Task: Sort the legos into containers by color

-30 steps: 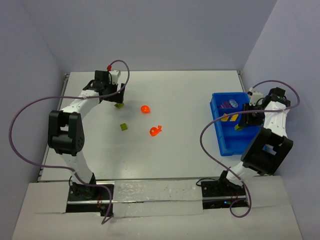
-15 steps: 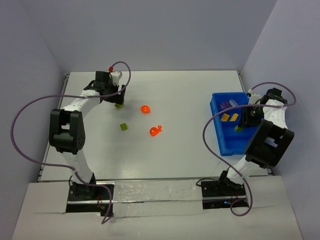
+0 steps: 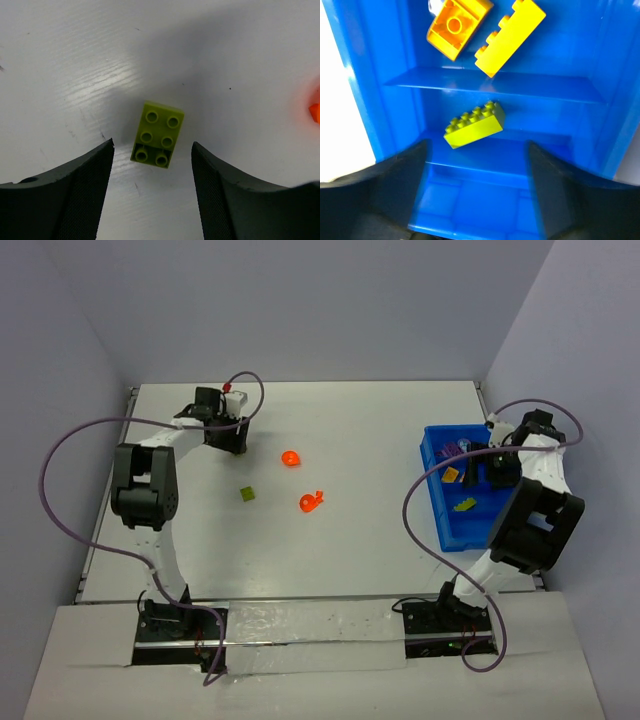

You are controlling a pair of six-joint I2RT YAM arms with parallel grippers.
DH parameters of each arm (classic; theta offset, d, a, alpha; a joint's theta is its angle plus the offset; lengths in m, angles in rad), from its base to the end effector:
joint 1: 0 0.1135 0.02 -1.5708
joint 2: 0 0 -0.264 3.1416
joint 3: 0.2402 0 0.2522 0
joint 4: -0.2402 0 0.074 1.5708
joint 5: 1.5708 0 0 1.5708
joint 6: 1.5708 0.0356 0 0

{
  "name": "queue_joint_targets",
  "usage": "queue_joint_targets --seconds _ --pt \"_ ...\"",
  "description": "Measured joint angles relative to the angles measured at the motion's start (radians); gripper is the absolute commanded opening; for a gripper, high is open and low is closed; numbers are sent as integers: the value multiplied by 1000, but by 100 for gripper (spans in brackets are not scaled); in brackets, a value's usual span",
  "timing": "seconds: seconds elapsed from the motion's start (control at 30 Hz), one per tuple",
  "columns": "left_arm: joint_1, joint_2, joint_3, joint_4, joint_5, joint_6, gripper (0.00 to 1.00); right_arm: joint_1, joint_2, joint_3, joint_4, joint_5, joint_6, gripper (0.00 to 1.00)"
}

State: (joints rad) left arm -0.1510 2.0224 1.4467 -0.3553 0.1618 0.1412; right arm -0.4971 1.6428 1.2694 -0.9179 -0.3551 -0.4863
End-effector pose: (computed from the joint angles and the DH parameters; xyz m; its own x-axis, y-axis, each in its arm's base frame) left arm 0.4327 -0.0716 0.1804 -0.7509 0.2548 -0.6093 0.3527 0.9347 -0.0439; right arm 0.2859 -0.1410 0.2401 -0.9165 -0.0013 -0.4001 -0.0741 0.9833 0.1665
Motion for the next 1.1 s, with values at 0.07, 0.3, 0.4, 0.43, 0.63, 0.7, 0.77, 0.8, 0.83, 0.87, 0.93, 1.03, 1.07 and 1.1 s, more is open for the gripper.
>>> queue_joint_targets --seconds 0.07,0.3,0.4,0.43,0.63,0.7,0.77,0.8,0.83,0.87,0.93,1.03,1.07,1.1 --pt "3 28 19 1 9 4 68 5 -1 13 -7 0 4 98" --pt "4 89 59 2 30 26 49 28 -43 90 -58 -27 25 99" --pt "4 107 81 8 40 35 29 55 -89 141 -83 -64 42 100" --pt "4 107 81 7 49 37 20 70 -109 160 -86 -82 49 100" --pt "4 78 50 6 122 48 0 223 -204 263 -78 -186 114 100" --pt "4 28 0 -2 179 50 0 304 -215 287 -63 -210 152 100" --pt "4 -68 -52 -8 246 50 0 393 -213 306 -41 -235 199 100" --pt "3 -124 -79 -12 284 48 0 433 -207 313 -26 -252 232 99" --pt "2 -186 -102 -14 321 47 0 473 -200 317 -11 -268 264 98" --pt "0 -249 -122 -9 361 44 0 512 -189 319 9 -285 304 97" --pt "-4 -367 -153 7 440 31 0 577 -164 319 51 -321 379 96" --pt "-30 -522 -185 39 538 6 0 645 -121 295 139 -385 499 96" --pt "-44 -556 -188 44 561 -1 0 663 -107 286 166 -408 537 96" --pt "-62 -583 -189 49 581 -4 0 679 -93 279 189 -428 571 96"
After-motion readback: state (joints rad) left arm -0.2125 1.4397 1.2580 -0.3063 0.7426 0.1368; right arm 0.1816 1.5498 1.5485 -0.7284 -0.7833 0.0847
